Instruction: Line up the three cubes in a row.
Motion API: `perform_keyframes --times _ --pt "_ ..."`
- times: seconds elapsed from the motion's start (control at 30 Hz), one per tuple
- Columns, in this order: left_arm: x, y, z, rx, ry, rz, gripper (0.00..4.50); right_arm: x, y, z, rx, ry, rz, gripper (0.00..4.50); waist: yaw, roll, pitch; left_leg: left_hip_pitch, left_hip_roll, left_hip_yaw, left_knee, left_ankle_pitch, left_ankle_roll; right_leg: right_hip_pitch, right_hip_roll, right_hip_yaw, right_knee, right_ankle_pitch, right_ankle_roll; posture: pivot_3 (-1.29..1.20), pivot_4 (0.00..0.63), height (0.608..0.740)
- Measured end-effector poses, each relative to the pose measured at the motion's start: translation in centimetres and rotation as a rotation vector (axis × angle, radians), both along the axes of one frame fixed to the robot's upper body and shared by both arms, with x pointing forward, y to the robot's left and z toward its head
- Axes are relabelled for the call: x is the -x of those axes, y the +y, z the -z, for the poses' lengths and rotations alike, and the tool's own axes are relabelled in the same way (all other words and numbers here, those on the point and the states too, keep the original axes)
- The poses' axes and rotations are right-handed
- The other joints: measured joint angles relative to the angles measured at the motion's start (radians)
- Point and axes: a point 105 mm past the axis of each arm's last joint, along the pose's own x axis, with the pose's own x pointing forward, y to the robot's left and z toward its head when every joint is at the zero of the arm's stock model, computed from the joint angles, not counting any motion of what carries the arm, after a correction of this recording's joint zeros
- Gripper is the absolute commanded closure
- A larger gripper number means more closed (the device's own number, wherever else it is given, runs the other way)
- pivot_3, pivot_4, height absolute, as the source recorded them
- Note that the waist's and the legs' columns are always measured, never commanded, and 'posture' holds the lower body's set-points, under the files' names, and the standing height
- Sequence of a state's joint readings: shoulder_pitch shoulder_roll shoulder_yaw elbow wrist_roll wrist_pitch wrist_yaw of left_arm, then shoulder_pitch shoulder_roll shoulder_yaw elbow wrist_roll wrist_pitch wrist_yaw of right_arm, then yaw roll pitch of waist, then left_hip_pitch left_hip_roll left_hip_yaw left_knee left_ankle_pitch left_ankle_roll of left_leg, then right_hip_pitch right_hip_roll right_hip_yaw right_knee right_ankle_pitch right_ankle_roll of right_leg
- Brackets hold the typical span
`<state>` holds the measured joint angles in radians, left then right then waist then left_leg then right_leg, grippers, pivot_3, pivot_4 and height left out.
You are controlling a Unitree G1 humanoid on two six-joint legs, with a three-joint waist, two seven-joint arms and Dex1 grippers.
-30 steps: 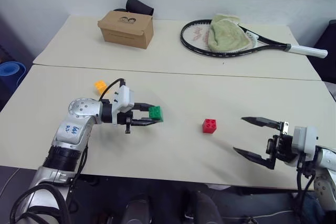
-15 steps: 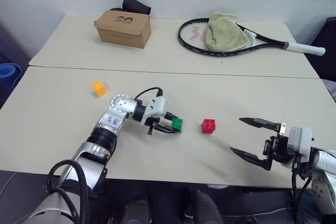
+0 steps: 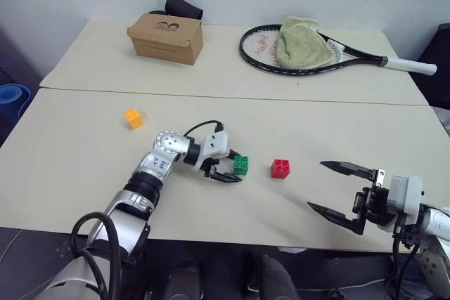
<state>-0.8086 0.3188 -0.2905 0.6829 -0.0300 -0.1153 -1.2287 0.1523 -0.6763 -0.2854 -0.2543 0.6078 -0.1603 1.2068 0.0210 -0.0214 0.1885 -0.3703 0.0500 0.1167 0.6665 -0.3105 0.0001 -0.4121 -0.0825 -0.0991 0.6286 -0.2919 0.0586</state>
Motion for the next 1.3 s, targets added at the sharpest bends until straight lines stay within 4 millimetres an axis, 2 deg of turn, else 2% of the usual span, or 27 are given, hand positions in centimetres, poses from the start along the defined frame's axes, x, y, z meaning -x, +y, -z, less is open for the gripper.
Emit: perform_keyframes --times 0.03,0.17,0.23,0.37,0.5,0.67,0.77,0.83,0.93,1.0,1.03,1.1,1.13,1.23,1.3 --pt "-0.1 0.2 -0.2 0.002 -0.012 -0.009 0.02 -0.1 0.0 0.0 -0.002 -0.001 -0.001 0.0 0.0 0.0 0.0 0.0 0.0 0.0 0.0 0.0 0.0 0.0 0.0 0.0 0.0 0.0 0.0 0.0 0.15 0.74" --pt "-0.5 2.8 -1.6 0.01 -0.084 -0.09 0.02 -0.2 -0.2 0.2 -0.003 -0.003 -0.013 0.0 -0.003 0.0 0.0 0.001 0.001 0.0 0.0 0.0 0.0 0.0 0.0 0.001 0.001 0.0 0.0 0.0 0.15 0.74" --pt "0.2 5.6 -1.9 0.021 -0.107 -0.153 0.02 -0.5 -0.4 0.4 -0.01 -0.006 -0.023 0.0 -0.012 0.001 0.0 0.001 0.002 0.001 -0.001 0.0 0.0 0.0 -0.001 0.002 0.0 0.0 0.0 0.0 0.15 0.74" --pt "3.1 12.9 -0.8 0.061 -0.076 -0.365 0.02 -0.9 -0.9 1.2 -0.045 0.003 -0.026 0.0 -0.033 0.0 0.0 0.001 0.005 0.0 -0.002 -0.001 -0.002 0.0 -0.004 0.009 0.0 -0.001 -0.002 0.0 0.15 0.74" --pt "6.4 17.7 -1.3 0.223 -0.11 -0.621 0.02 -1.6 -0.1 1.0 -0.109 -0.031 -0.05 0.0 -0.032 0.001 0.0 0.003 0.005 0.0 -0.002 -0.004 0.002 0.001 -0.007 0.01 0.001 -0.001 -0.002 0.0 0.15 0.74" --pt "10.9 26.1 -0.6 0.389 -0.15 -1.151 0.02 -2.3 0.8 1.0 -0.167 -0.055 -0.076 0.0 -0.024 0.001 0.0 0.003 0.002 0.0 -0.002 -0.007 0.006 0.001 -0.011 0.009 0.001 -0.001 -0.002 0.0 0.15 0.74" --pt "13.5 29.6 0.2 0.452 -0.14 -1.377 0.02 -2.4 0.9 1.2 -0.184 -0.057 -0.077 0.0 -0.018 0.0 -0.001 0.002 0.001 -0.002 -0.002 -0.008 0.006 0.001 -0.012 0.008 0.0 -0.001 -0.002 0.0 0.15 0.74" --pt "14.1 30.6 0.1 0.483 -0.14 -1.443 0.02 -2.4 1.0 1.4 -0.187 -0.055 -0.082 0.0 -0.013 0.0 -0.001 0.002 0.0 -0.002 -0.002 -0.008 0.006 0.001 -0.013 0.007 0.0 -0.001 -0.002 0.0 0.15 0.74" --pt "12.5 30.6 -1.2 0.555 -0.151 -1.43 0.02 -2.8 0.9 1.4 -0.203 -0.059 -0.076 0.0 -0.005 0.0 -0.001 0.003 0.0 -0.002 -0.002 -0.008 0.006 0.001 -0.013 0.007 0.0 -0.001 -0.002 0.0 0.15 0.74" --pt "9.9 30.2 -3.0 0.588 -0.165 -1.374 0.02 -3.2 1.0 1.1 -0.254 -0.065 -0.051 0.0 0.003 0.0 -0.001 0.001 0.0 -0.004 -0.002 -0.007 0.005 0.001 -0.013 0.005 0.001 -0.001 -0.002 0.0 0.15 0.74" --pt "8.0 29.6 -4.4 0.603 -0.178 -1.317 0.02 -3.5 1.1 0.8 -0.278 -0.074 -0.04 0.0 0.004 0.0 -0.001 0.002 0.0 -0.003 -0.002 -0.007 0.005 0.001 -0.013 0.005 0.001 -0.001 -0.002 0.0 0.15 0.74" --pt "5.7 28.8 -6.4 0.596 -0.201 -1.237 0.02 -3.7 1.2 0.4 -0.285 -0.083 -0.039 0.0 0.001 0.0 -0.001 0.001 -0.001 -0.002 -0.002 -0.006 0.005 0.001 -0.013 0.005 0.001 -0.001 -0.002 0.0 0.15 0.74" --pt "3.8 28.1 -7.1 0.583 -0.181 -1.178 0.02 -3.7 1.2 0.3 -0.284 -0.085 -0.032 0.0 0.002 0.001 -0.002 0.002 -0.001 -0.001 -0.002 -0.006 0.003 0.001 -0.013 0.005 0.002 -0.001 -0.002 0.0 0.15 0.74" --pt "0.0 26.6 -8.1 0.52 -0.128 -1.076 0.02 -3.8 1.9 -0.2 -0.274 -0.099 -0.049 0.0 -0.007 0.001 -0.002 0.001 -0.001 0.004 -0.002 -0.004 0.001 -0.001 -0.012 -0.004 0.002 0.0 -0.001 0.0 0.15 0.74" --pt "-2.1 26.0 -7.8 0.461 -0.088 -1.053 0.02 -3.8 1.9 -0.2 -0.265 -0.099 -0.033 0.0 -0.015 0.001 -0.002 0.0 -0.001 0.006 -0.002 -0.004 0.001 -0.002 -0.011 -0.008 0.004 0.0 -0.001 0.0 0.15 0.74"
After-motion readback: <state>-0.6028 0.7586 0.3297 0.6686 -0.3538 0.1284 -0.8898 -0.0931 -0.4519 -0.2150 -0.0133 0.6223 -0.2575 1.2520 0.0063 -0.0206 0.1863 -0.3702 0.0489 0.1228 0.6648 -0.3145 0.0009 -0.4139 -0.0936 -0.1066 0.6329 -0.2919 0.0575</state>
